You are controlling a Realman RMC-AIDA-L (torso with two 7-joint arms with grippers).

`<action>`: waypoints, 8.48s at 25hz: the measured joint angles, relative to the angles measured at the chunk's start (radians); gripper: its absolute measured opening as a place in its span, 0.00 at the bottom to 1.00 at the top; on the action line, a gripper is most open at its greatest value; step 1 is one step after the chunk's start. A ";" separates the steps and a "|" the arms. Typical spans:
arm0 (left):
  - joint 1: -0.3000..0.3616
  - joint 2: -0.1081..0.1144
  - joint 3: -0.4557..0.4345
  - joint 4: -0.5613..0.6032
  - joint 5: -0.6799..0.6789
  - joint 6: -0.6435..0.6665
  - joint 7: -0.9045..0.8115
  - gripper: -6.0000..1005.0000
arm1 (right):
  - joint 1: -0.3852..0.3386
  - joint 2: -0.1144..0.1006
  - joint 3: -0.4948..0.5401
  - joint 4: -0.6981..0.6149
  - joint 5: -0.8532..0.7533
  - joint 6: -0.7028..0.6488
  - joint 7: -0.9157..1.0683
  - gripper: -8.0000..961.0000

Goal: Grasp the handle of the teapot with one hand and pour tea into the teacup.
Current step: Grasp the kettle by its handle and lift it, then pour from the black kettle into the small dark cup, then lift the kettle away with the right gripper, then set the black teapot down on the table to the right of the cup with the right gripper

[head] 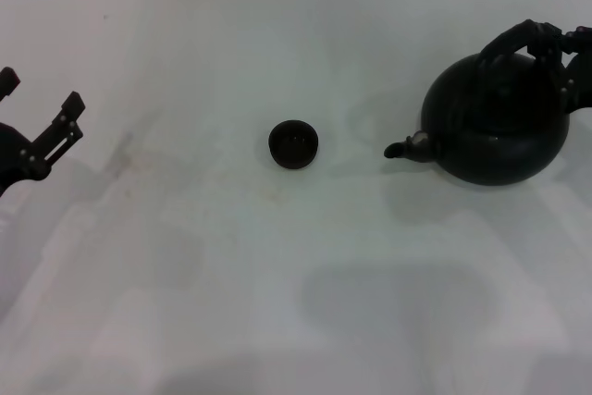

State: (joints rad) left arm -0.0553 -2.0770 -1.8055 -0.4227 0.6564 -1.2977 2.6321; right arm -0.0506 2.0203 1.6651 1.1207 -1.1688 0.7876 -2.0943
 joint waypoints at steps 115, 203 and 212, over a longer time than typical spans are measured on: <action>0.003 0.000 -0.011 0.055 -0.009 -0.015 0.012 0.86 | 0.051 -0.003 -0.689 0.390 -0.031 -0.967 -0.249 0.12; -0.042 0.001 -0.014 0.065 0.002 0.017 0.012 0.86 | 0.067 -0.009 -0.048 -0.133 0.219 0.035 -0.139 0.12; -0.047 0.001 -0.012 0.065 0.002 0.017 0.012 0.86 | 0.100 -0.011 -0.044 -0.198 0.224 0.039 -0.174 0.12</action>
State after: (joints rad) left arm -0.1021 -2.0755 -1.8180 -0.3574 0.6581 -1.2809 2.6445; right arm 0.0497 2.0094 1.6209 0.9231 -0.9450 0.8266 -2.2685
